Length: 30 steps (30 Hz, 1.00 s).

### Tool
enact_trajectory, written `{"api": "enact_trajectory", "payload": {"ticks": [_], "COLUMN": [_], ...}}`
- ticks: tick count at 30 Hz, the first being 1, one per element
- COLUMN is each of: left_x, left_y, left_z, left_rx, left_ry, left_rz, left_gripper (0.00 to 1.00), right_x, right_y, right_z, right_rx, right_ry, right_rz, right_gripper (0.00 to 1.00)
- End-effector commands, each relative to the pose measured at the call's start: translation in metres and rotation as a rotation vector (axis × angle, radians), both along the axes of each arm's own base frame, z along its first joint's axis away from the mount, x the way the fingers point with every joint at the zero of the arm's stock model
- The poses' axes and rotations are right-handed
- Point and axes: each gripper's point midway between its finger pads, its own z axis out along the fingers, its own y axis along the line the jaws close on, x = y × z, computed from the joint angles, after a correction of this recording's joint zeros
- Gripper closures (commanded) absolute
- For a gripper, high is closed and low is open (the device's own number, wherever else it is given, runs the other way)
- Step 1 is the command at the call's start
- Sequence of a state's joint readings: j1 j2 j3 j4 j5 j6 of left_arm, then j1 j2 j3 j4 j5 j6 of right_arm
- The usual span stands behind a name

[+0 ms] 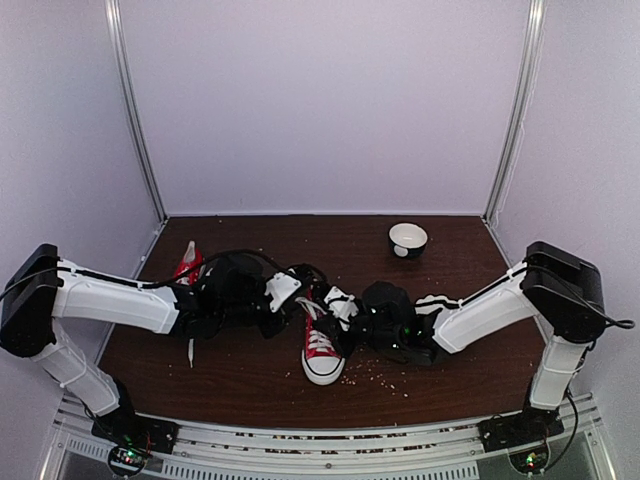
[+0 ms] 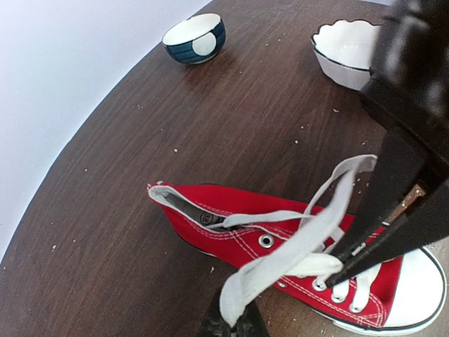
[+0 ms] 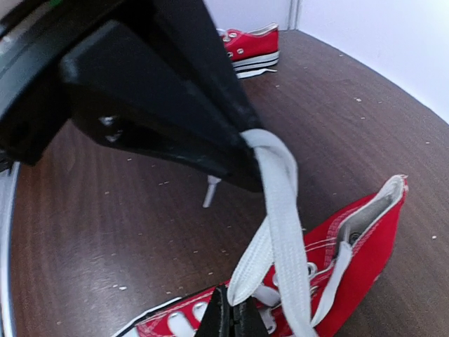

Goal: Tie the shoes
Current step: Cross the shoelace with the shoelace.

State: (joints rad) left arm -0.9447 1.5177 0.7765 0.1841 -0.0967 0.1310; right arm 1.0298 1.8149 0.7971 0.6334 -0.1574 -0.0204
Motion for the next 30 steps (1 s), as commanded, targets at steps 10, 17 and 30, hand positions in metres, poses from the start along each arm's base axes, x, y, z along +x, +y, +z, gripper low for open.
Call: {"api": "enact_trajectory", "payload": {"ticks": [10, 17, 30], "left_x": [0.014, 0.014, 0.012], "left_y": [-0.009, -0.009, -0.012], "left_z": [0.004, 0.003, -0.003], "left_rx": [-0.014, -0.009, -0.010], "left_ry": [-0.013, -0.011, 0.018], "left_rz": [0.047, 0.048, 0.035], "left_gripper": [1.00, 1.00, 1.00], "right_x": [-0.077, -0.102, -0.054], "right_y": [0.015, 0.023, -0.040], "right_z": [0.053, 0.086, 0.028], "right_rx": [0.210, 0.362, -0.078], "right_ry": [0.489, 0.666, 0.393], "right_rz": [0.247, 0.370, -0.104], "right_gripper": [1.00, 1.00, 1.00]}}
